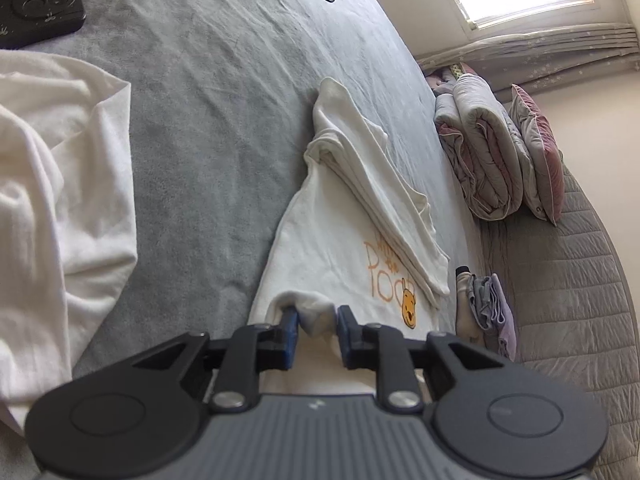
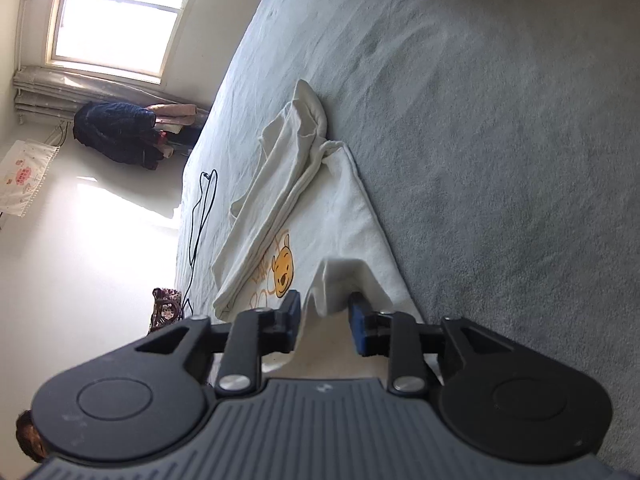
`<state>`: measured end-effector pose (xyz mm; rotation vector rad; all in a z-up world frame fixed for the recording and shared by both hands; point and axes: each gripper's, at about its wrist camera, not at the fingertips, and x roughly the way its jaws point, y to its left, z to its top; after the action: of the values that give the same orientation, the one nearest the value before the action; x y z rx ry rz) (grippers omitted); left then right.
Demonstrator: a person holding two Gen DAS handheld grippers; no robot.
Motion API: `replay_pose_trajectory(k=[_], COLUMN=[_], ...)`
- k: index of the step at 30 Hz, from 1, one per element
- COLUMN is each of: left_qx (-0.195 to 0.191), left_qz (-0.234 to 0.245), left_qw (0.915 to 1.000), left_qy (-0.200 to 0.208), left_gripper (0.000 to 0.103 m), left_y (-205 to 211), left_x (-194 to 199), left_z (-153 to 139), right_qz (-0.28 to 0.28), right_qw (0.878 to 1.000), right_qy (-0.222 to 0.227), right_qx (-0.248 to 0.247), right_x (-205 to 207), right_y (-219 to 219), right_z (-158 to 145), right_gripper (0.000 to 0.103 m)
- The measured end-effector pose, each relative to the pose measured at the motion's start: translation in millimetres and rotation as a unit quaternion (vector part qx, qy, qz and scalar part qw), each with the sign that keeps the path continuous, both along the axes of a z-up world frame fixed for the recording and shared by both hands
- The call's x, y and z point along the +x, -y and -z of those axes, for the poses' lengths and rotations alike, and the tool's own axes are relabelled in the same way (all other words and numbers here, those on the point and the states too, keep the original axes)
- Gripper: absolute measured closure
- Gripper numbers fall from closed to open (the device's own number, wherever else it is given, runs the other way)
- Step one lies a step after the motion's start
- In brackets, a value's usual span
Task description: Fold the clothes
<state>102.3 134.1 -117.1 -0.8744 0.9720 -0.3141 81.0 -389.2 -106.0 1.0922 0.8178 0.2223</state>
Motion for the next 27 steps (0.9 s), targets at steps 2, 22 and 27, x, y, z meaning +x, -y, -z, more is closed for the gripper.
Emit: replay_pose_trajectory(k=[2,22,27], left_qx=[0.012,0.253,0.274], left_qz=[-0.009,0.047,0.053], left_qw=[0.9997,0.9555,0.949], left_qy=[0.02,0.144,0.148], left_gripper=[0.063,0.066,0.069], left_y=[-3.0,39.9,48.2], left_x=[-2.7,-12.0,-10.8], left_z=[-4.4,-18.5,-16.5], right_qz=[0.013,-0.033,-0.04], right_qw=[0.999,0.951,0.941], right_qy=[0.025,0.097,0.111], right_qx=[-0.014,-0.292,-0.318], right_x=[-7.1,-14.0,-16.1], right_y=[5.4,-45.1,-54.3], right_z=[-7.3,-2.0,-6.2], right_gripper=[0.044,0.049,0.049])
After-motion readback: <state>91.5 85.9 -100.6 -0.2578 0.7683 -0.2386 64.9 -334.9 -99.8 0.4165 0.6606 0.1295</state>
